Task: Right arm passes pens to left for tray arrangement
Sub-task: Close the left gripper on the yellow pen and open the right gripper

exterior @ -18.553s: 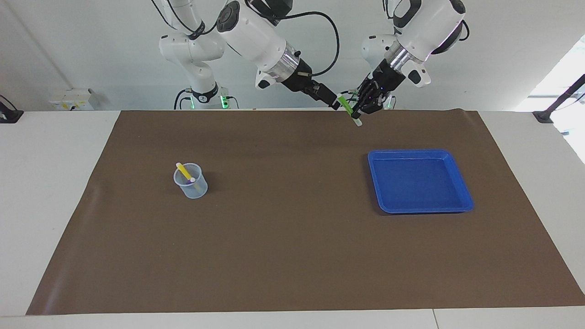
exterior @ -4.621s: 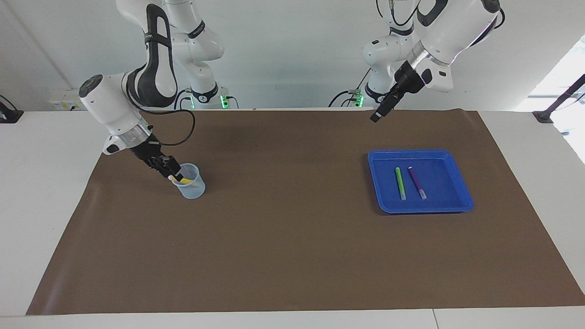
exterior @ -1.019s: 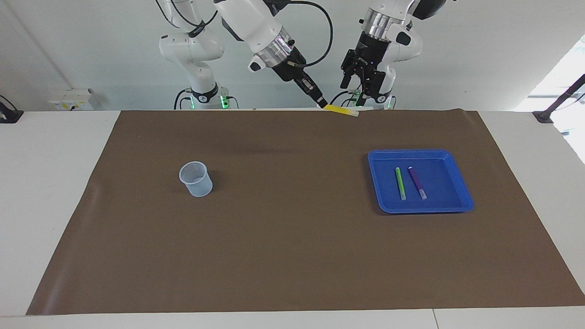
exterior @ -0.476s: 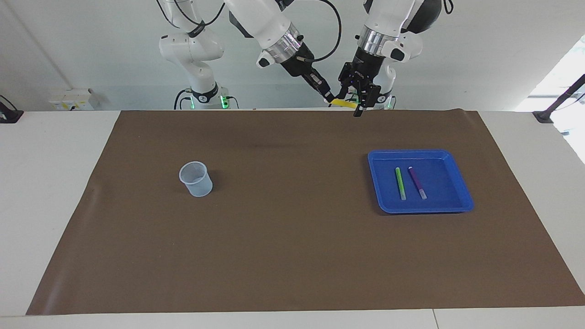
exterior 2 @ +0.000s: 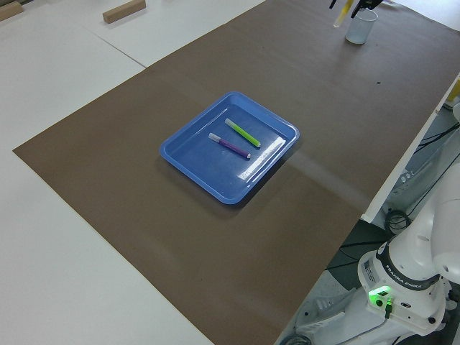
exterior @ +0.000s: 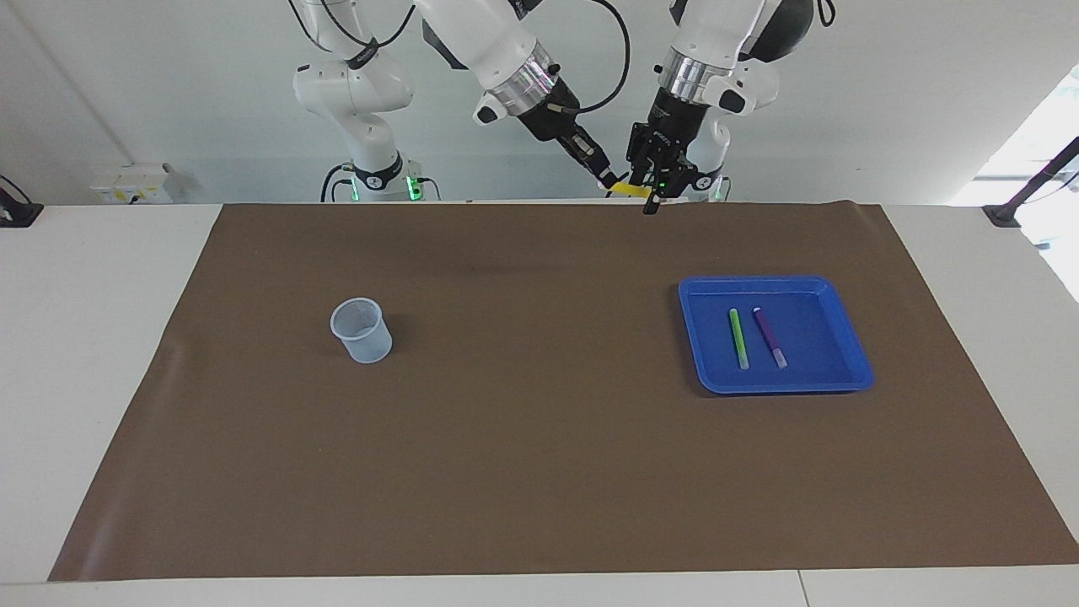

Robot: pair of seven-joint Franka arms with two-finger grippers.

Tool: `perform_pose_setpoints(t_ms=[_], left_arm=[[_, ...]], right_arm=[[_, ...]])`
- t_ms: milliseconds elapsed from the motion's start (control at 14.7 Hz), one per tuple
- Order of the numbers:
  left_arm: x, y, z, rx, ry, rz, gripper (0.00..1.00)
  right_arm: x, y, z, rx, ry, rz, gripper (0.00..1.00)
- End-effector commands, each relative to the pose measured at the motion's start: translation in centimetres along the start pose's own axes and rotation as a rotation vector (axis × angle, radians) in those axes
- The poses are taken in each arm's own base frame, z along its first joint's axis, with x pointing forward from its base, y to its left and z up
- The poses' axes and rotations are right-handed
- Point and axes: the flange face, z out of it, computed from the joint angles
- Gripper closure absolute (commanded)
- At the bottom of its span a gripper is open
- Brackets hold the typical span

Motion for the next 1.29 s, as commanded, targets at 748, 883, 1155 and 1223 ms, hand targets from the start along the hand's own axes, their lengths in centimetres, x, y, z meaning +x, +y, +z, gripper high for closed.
perform_pose_setpoints(t_ms=[748,883,1155,1223], left_arm=[[-0.5,-0.4,-1.6,-0.010,-0.001,-0.001,1.00],[-0.4,-0.3,-1.6,-0.011,-0.001,-0.001,1.00],[-0.3,-0.1,-1.7,-0.016,0.000,0.000,1.00],[-0.2,0.0,-1.6,-0.018,-0.001,0.008,1.00]], right_arm=[[-0.2,-0.4,-0.1,0.018,-0.006,0.000,1.00],[0.0,-0.4,0.0,0.015,-0.004,-0.002,0.15],[1.9,-0.6,-0.1,0.000,0.103,-0.098,0.00],[2.9,-0.5,0.0,-0.012,0.137,-0.145,0.00]])
